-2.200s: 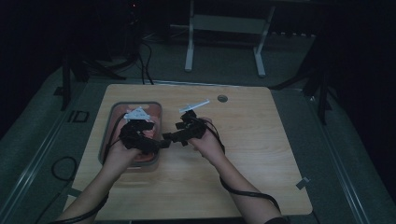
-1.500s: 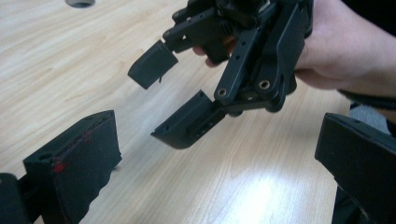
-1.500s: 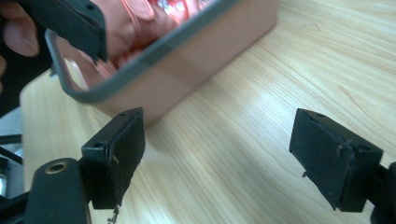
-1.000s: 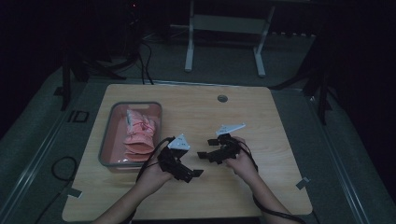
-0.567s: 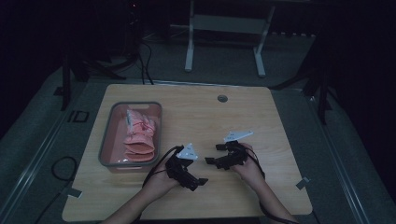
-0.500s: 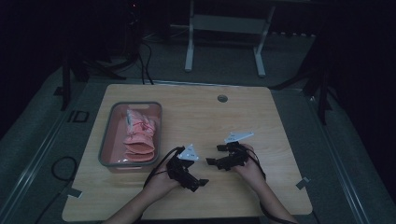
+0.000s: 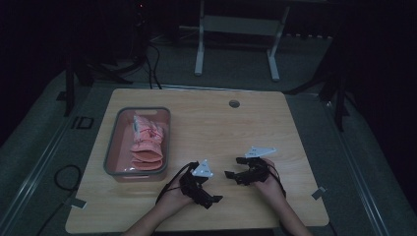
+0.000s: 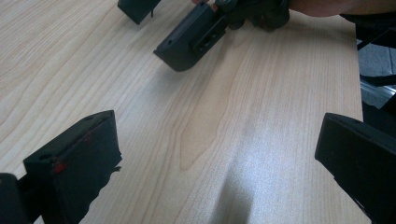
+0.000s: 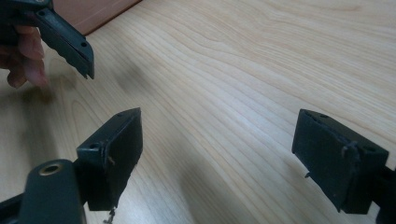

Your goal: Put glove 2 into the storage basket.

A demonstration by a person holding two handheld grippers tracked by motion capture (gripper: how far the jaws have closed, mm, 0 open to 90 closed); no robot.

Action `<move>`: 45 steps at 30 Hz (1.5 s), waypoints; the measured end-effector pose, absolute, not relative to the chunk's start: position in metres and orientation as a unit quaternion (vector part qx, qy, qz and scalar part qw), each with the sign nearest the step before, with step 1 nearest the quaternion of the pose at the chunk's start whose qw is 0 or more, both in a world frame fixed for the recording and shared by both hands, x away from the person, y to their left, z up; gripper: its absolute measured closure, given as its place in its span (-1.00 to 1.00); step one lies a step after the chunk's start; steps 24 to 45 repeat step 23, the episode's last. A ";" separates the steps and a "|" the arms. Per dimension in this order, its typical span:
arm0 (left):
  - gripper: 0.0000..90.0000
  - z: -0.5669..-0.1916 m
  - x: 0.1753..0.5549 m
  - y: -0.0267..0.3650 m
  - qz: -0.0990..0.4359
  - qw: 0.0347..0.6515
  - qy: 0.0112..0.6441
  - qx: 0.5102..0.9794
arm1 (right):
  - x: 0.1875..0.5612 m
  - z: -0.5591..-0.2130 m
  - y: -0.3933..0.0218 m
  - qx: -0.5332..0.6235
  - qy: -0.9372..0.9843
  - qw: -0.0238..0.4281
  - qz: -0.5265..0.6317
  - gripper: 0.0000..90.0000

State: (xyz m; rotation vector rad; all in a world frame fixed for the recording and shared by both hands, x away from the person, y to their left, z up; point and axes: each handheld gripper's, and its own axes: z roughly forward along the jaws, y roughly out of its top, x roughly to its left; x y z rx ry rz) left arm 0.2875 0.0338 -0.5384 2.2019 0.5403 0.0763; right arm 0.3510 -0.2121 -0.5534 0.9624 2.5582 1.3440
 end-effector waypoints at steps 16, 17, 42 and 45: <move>-1.00 -0.550 0.280 0.040 0.049 0.429 0.211 0.877 | 0.343 -0.557 -0.226 0.320 0.831 0.073 0.448 -0.66; -1.00 -0.550 0.280 0.041 0.047 0.431 0.212 0.876 | 0.344 -0.557 -0.226 0.320 0.832 0.072 0.447 -0.66; -1.00 -0.552 0.281 0.042 0.044 0.431 0.212 0.876 | 0.346 -0.558 -0.228 0.325 0.831 0.075 0.446 -0.66; -1.00 -0.552 0.281 0.042 0.044 0.431 0.212 0.876 | 0.346 -0.558 -0.228 0.325 0.831 0.075 0.446 -0.66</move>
